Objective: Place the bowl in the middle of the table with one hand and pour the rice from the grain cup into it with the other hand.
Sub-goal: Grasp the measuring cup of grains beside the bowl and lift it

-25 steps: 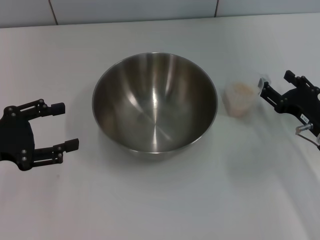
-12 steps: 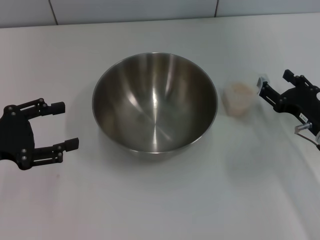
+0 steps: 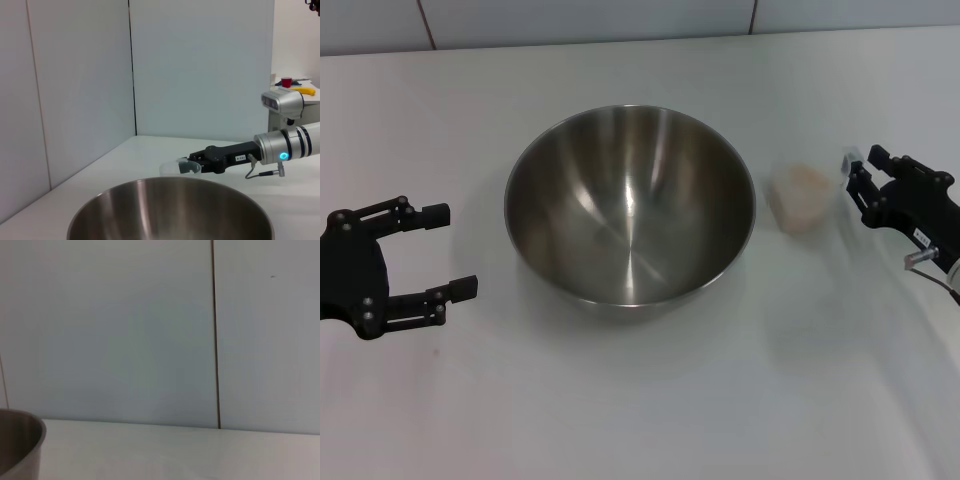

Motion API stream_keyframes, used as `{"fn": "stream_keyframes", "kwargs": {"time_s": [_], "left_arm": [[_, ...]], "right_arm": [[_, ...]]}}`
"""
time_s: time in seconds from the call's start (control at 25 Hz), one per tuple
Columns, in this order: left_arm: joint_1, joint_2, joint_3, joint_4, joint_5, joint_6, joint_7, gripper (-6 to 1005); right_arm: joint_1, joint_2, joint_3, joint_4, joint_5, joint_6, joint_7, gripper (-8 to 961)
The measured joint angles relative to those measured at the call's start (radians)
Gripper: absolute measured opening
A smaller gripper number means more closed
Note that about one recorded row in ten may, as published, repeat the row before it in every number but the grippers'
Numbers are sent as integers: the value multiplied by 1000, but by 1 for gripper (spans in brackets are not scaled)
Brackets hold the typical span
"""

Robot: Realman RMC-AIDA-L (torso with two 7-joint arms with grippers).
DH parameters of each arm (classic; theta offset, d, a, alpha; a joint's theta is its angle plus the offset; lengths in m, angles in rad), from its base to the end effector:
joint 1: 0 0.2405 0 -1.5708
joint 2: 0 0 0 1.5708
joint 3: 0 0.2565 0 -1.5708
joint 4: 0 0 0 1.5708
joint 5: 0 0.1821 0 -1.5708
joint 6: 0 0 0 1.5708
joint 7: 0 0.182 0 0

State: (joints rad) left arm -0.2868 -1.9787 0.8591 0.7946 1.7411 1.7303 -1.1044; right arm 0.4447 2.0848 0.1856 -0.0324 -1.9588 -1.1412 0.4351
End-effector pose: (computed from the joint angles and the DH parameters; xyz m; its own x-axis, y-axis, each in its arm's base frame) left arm -0.2587 0.2664 0.0172 0.8622 0.0443 0.5046 0.2101 -0.9377 -0.2767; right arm 0.3257 0.3330 -0.0351 0.7139 -0.1690 -0.6795 -0.6897 -0.3376 -0.6406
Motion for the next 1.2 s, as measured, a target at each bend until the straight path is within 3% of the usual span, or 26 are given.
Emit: {"fn": "stream_keyframes", "kwargs": {"time_s": [0.6,1.2], "left_arm": [[3,-2,0,0,0,0,0,771],[9,-2,0,0,0,2,0,768]], "right_arm": [[-4,0,0,0,0,0,-2,104],[-11,-1,54,49,10,11,-131,102]]}}
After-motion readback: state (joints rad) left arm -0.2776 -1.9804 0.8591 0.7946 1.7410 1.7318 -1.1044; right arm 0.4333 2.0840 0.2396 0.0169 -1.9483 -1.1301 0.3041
